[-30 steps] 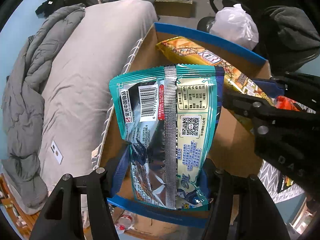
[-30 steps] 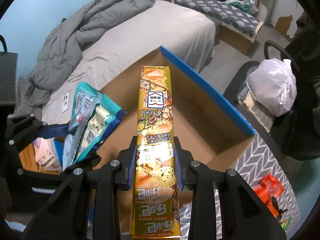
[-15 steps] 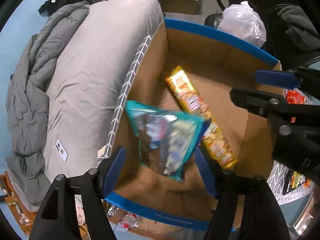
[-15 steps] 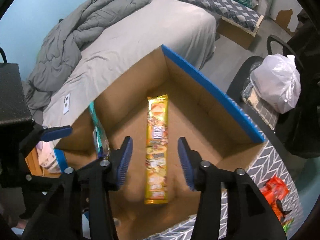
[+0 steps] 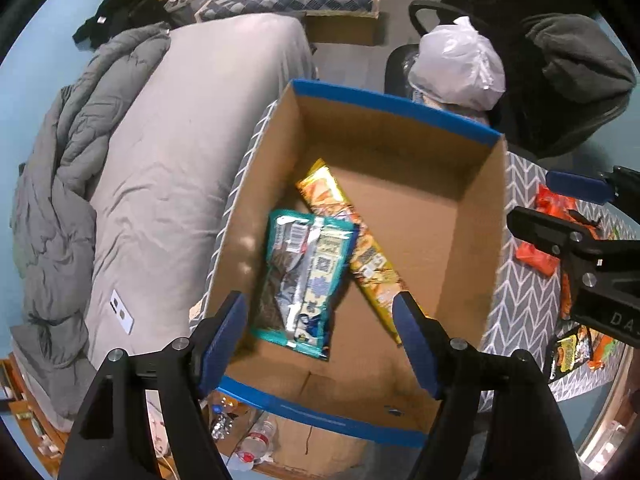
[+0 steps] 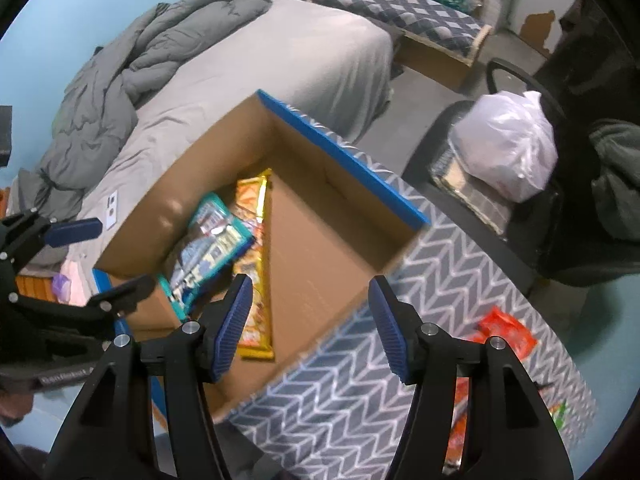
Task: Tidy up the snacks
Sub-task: 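Move both tools back over the remaining snack pile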
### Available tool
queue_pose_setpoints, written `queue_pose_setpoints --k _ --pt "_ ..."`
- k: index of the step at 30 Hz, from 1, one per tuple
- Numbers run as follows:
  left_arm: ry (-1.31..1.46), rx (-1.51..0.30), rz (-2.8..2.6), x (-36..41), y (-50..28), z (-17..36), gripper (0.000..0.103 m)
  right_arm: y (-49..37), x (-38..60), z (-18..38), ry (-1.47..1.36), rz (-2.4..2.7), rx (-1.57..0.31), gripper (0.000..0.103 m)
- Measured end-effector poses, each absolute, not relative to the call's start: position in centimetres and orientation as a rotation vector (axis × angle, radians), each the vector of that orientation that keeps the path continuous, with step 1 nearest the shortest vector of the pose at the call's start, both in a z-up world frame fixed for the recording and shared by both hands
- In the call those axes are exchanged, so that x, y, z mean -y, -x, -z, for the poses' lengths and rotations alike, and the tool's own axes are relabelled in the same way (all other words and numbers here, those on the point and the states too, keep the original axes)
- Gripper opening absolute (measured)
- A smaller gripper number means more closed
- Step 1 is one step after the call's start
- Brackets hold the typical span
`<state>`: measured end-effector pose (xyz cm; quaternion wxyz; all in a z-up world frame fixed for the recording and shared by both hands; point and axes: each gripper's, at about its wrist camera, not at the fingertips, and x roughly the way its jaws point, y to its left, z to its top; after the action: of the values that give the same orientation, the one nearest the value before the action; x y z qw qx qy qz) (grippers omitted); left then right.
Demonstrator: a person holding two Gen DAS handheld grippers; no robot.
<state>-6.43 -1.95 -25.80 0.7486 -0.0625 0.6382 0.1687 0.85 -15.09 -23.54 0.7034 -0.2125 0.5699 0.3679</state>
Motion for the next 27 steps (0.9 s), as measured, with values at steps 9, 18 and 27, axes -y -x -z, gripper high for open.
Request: queue_pose_setpoints --k 9,18,27 --pt "0.102 -1.378 -0.298 6.3 5.6 24.2 0.076 -1.4 20.4 21.6 0.432 -0.737 -1.265 0.065" --pt "0.083 -1.391 -0.213 11.3 4.3 23.9 0.077 -1.3 27.2 20.4 0.387 -0.633 -1.278 0.069" --pt "0.044 -1.411 -0.127 16.9 3.0 24.2 0.077 -1.1 35.6 20.2 0.3 -0.496 -1.31 0.069"
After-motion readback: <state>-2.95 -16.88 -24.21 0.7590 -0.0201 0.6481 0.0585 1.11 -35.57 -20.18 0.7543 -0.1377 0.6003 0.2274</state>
